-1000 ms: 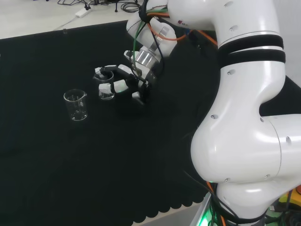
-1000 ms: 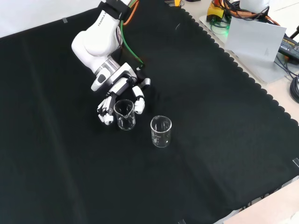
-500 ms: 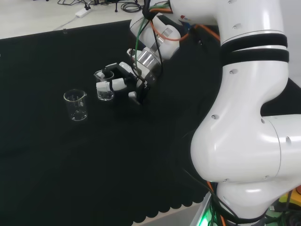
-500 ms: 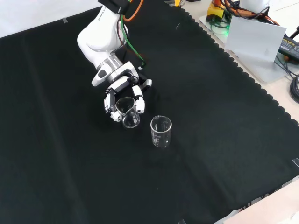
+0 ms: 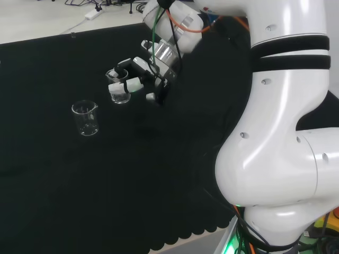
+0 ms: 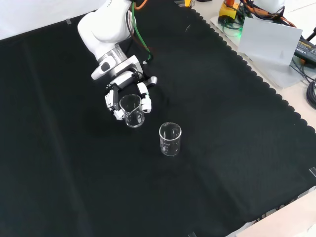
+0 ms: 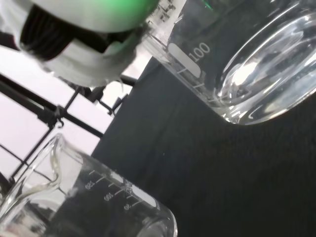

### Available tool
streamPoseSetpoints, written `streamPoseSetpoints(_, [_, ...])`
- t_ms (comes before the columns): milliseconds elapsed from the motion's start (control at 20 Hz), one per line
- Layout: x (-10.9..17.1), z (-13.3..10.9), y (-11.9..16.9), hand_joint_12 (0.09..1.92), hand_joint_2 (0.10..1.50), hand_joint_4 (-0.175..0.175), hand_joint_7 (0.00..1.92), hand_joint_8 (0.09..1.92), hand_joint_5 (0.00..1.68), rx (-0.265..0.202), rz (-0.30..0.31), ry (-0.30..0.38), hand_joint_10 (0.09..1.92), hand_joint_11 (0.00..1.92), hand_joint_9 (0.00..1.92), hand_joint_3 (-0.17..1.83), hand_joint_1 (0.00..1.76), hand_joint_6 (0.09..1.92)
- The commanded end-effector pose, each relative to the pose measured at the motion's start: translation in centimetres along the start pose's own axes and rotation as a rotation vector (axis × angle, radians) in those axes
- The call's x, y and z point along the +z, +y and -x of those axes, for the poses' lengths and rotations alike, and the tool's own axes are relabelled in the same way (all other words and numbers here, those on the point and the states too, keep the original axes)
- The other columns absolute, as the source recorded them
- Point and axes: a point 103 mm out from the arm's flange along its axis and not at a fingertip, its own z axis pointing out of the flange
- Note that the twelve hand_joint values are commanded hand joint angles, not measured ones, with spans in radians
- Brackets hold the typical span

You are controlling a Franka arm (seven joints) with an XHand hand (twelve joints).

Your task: Pick up the beaker on the right.

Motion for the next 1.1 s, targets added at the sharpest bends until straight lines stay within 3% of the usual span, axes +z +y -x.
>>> streamPoseSetpoints(50, [-1.5,-1.2,-0.6,0.81,0.69,-0.175,1.14,0.98,1.08,-0.041,-0.071,-0.140,0.91,1.10,1.33,0.74,1.29,1.01])
streamPoseSetpoints(550, [-2.5,-3.7,-2.3,0.83,0.67,-0.175,1.12,1.05,1.06,-0.064,-0.135,-0.199,0.95,1.11,1.35,0.81,1.28,1.07])
streamPoseSetpoints(1100, [-3.8,-5.7,-4.7,0.85,0.65,-0.175,1.12,1.08,1.05,-0.038,-0.228,-0.277,0.96,1.11,1.36,0.85,1.28,1.11])
